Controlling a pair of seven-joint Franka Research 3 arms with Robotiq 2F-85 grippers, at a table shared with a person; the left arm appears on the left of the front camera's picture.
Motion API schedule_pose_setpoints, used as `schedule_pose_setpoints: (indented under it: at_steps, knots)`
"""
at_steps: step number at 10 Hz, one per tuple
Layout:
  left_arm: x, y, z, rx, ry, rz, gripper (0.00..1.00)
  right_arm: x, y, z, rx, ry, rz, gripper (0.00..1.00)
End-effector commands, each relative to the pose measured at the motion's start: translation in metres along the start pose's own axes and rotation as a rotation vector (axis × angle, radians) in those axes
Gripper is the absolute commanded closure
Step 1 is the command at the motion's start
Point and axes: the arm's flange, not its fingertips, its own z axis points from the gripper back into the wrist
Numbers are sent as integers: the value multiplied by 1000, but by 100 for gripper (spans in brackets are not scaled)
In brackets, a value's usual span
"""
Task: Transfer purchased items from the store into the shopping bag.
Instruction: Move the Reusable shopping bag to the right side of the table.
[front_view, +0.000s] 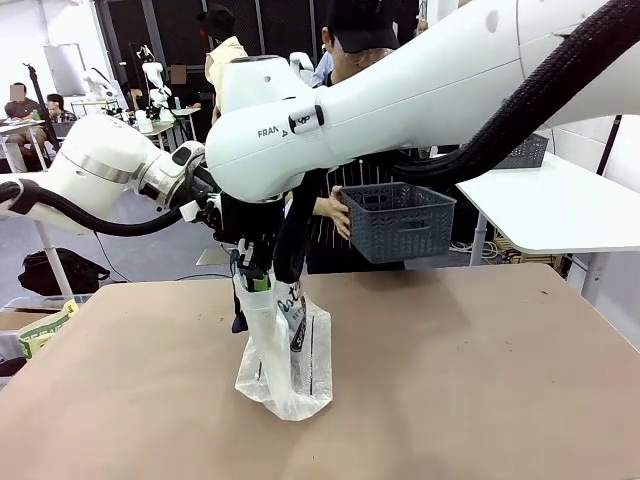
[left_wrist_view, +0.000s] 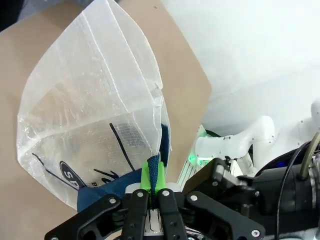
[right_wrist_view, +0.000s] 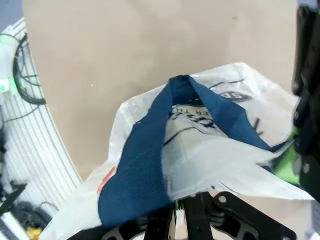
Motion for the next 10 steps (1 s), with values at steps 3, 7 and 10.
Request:
schedule_pose_setpoints:
  at_steps: [3,7,10]
  knots:
    - [6,2,7,-112,-6,-49,100,17,-3,-3,65,1,58,100]
    - [4,3,7,-164,23,-102,61,24,-2,-7,70,14,57,100]
    - [8,9,1,-272,51,-149,41,22,-3,-6,75,8,38,100]
